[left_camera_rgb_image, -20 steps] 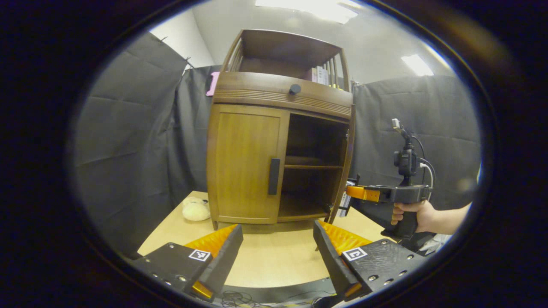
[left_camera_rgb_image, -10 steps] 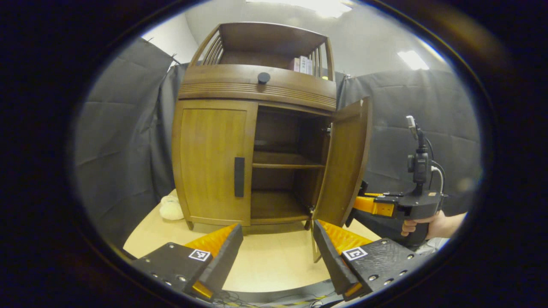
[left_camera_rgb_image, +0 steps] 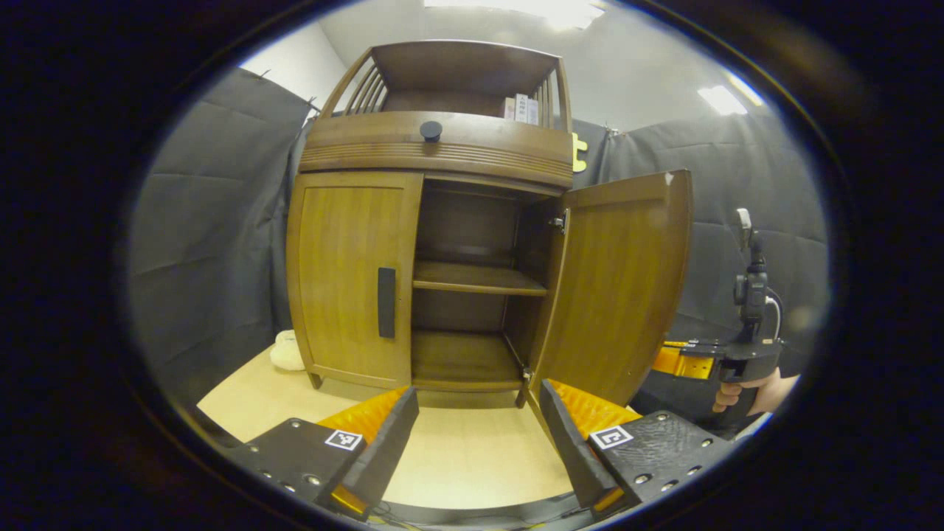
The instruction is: Open the right door of the double-door shoe cabinet with the right hand, and open the left door with the left hand.
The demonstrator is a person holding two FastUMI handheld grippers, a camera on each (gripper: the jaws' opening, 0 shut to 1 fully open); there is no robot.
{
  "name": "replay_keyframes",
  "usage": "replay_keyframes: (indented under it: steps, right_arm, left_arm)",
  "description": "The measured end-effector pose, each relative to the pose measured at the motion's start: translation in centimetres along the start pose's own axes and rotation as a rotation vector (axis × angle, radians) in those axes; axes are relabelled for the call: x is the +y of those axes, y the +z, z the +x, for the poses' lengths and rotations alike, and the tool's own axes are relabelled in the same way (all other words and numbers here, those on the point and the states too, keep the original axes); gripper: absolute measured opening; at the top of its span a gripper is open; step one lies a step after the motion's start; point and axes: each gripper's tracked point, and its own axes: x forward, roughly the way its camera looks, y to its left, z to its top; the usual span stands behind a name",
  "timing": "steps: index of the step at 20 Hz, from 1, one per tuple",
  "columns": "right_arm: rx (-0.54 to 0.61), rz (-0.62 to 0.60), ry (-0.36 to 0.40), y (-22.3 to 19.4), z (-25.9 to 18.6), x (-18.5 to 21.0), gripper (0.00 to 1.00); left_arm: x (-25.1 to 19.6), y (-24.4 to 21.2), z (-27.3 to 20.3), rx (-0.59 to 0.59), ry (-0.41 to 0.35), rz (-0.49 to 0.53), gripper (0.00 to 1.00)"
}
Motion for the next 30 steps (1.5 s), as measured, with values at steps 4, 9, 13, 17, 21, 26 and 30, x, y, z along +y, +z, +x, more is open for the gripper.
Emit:
replay_keyframes:
  steps: [4,9,13,17,21,26,30]
  right_arm:
    - [-0.004,0.064,0.039,0.2,0.1,-0.9,0.11]
    - [-0.020,0.003,0.024,0.2,-0.1,-1.0,0.11]
    - [-0.008,0.004,0.028,0.2,-0.4,-1.0,0.11]
    - [0.056,0.003,-0.036,-1.4,-1.9,-1.9,0.23]
    - [0.067,0.033,-0.178,-1.7,-4.5,-3.4,0.63]
    - [0.029,0.064,-0.413,-0.6,-8.0,-4.5,0.94]
    - [-0.025,0.084,-0.547,0.2,-11.1,-3.8,0.95]
  left_arm:
    - [-0.1,-0.1,0.1,-0.008,0.034,0.021,0.99]
    - [1.8,-0.1,-0.1,0.002,0.121,0.016,0.99]
    - [4.1,-0.1,0.1,0.009,0.180,0.014,0.99]
    - [5.8,0.4,1.1,-0.002,0.183,-0.007,1.00]
    - [7.9,0.7,2.6,0.012,0.150,0.030,1.00]
    - [9.7,3.3,6.2,-0.032,0.086,0.065,1.00]
    - [10.3,4.1,9.4,-0.041,0.047,0.085,1.00]
